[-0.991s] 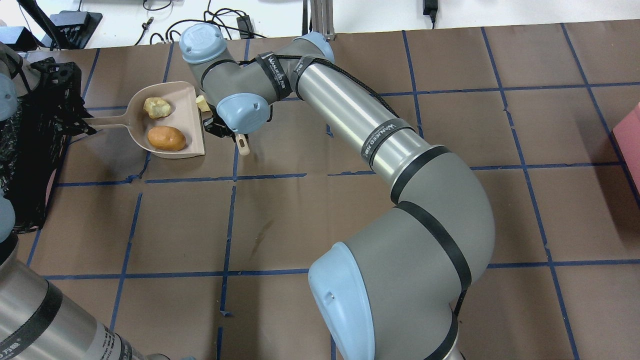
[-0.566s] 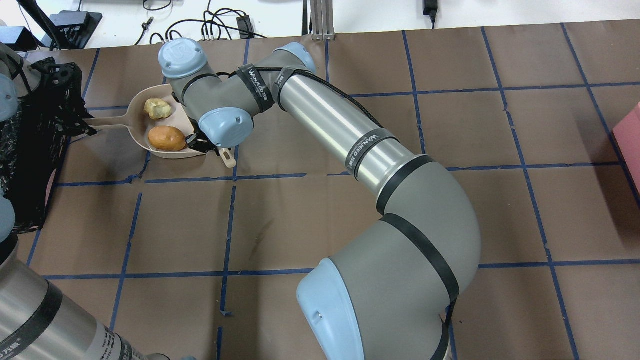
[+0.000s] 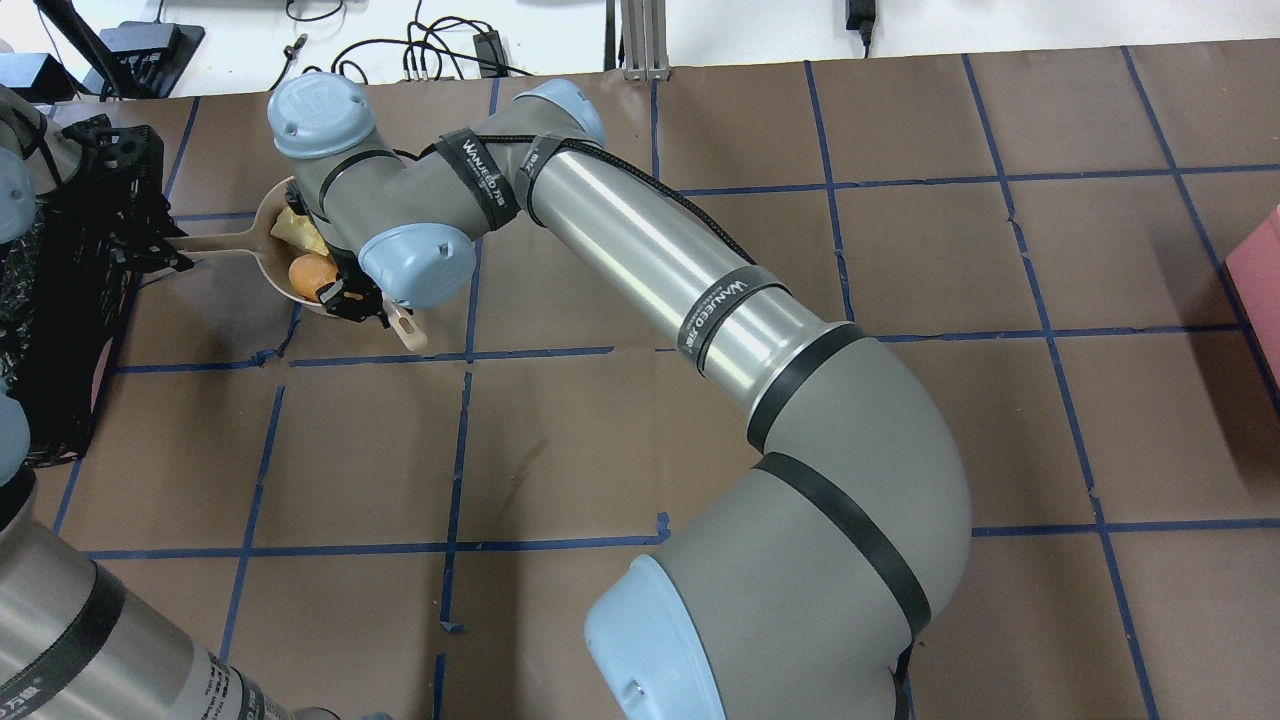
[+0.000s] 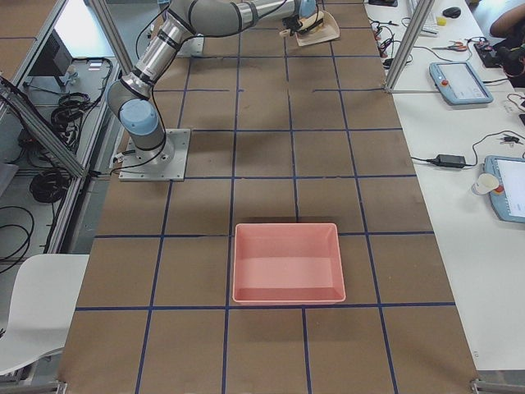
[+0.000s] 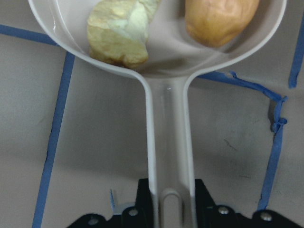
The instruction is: Sweep and dump trash in nearest bin
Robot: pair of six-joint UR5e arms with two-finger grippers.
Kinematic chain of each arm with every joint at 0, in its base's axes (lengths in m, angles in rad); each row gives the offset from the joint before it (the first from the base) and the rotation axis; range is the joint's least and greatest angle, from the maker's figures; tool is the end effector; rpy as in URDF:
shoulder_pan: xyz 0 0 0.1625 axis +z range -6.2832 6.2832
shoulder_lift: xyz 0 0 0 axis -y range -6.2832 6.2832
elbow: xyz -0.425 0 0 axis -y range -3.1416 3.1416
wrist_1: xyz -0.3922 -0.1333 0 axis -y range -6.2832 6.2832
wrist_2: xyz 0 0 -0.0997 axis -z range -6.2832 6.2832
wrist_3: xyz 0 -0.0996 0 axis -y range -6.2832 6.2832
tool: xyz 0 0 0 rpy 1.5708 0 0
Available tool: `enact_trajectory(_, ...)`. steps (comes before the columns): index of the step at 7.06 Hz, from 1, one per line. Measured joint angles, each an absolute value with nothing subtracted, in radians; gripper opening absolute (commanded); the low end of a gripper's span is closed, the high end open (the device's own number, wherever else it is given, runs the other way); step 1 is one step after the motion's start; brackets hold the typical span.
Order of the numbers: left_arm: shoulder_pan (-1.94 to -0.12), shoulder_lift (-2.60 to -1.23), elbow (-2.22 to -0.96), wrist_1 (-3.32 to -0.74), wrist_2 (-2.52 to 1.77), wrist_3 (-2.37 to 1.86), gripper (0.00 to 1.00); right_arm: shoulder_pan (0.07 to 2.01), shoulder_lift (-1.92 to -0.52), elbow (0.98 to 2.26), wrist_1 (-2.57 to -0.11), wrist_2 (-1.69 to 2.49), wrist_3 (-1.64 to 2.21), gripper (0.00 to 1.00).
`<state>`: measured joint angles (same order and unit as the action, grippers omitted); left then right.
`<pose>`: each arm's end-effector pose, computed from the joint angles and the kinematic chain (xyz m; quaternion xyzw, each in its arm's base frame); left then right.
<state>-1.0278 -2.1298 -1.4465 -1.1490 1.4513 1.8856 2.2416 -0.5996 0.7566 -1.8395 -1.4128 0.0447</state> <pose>0.2268 -0.6568 0.2575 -0.6206 -0.7818 0.0537 0.0269 0.6440 -0.5719 0.2544 -0.3107 0.9456 -0.0245 0.0933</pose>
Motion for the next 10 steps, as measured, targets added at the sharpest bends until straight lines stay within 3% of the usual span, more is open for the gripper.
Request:
enact_trajectory(3, -1.027, -2.131, -1.451, -1.149, 1.404, 1.895, 0.05, 2.176, -0.612, 0.762, -1.789, -1.41, -0.018, 0.02)
enact_trajectory(6, -1.016, -2.133, -1.456, -1.152, 1.376, 1.896, 0.05, 2.108, -0.722, 0.799, -1.583, -1.439, -0.013, 0.01)
enact_trajectory(8, -1.004, -2.132, -1.464, -1.153, 1.359, 1.898, 0.05, 2.06, -0.842, 0.973, -1.519, -1.479, 0.055, 0.0)
enact_trajectory(10, -0.949, -2.117, -1.459, -1.174, 1.314, 1.914, 0.05, 2.038, -1.036, 1.262, -1.545, -1.503, 0.17, 0.0)
